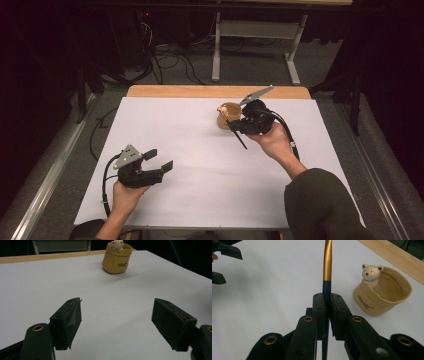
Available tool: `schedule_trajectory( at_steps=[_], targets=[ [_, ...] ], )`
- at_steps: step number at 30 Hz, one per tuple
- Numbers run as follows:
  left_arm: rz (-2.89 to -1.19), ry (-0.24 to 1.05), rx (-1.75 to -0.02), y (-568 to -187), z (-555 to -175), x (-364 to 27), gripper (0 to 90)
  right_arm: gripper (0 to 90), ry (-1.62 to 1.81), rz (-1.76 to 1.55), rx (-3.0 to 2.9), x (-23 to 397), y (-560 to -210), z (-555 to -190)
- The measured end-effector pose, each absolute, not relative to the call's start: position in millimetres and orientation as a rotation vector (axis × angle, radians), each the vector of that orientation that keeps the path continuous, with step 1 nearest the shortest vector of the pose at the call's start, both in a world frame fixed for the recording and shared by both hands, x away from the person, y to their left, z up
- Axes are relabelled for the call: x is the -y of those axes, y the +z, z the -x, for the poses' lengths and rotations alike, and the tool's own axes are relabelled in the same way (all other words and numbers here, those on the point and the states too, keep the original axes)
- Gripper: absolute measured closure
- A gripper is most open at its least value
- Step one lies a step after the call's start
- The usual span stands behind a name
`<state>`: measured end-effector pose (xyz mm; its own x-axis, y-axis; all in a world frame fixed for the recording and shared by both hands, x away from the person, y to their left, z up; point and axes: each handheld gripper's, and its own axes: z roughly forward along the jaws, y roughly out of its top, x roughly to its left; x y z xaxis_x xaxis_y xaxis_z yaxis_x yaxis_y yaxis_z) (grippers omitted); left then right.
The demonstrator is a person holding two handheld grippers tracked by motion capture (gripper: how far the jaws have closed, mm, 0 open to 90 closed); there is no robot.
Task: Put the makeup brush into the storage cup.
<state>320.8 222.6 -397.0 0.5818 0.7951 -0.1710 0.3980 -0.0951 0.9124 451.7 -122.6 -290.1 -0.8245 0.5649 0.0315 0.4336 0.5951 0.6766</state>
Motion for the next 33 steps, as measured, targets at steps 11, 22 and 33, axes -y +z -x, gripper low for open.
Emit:
schedule_trajectory(
  at_steps=[11, 22, 33],
  targets=[
    [-1.708, 0.450, -0.996, -397, -321, -223, 24.4, 85.0, 1.047, -0.841, -2.622, 118, -285, -459],
    [-1.710, 0.450, -0.996, -397, -320, -223, 24.4, 85.0, 1.049, -0.854, -2.609, 114, -284, -470],
    [-1.711, 0.449, -0.993, -397, -320, -224, 24.4, 85.0, 1.027, -0.883, -2.596, 112, -284, -482]
  ],
)
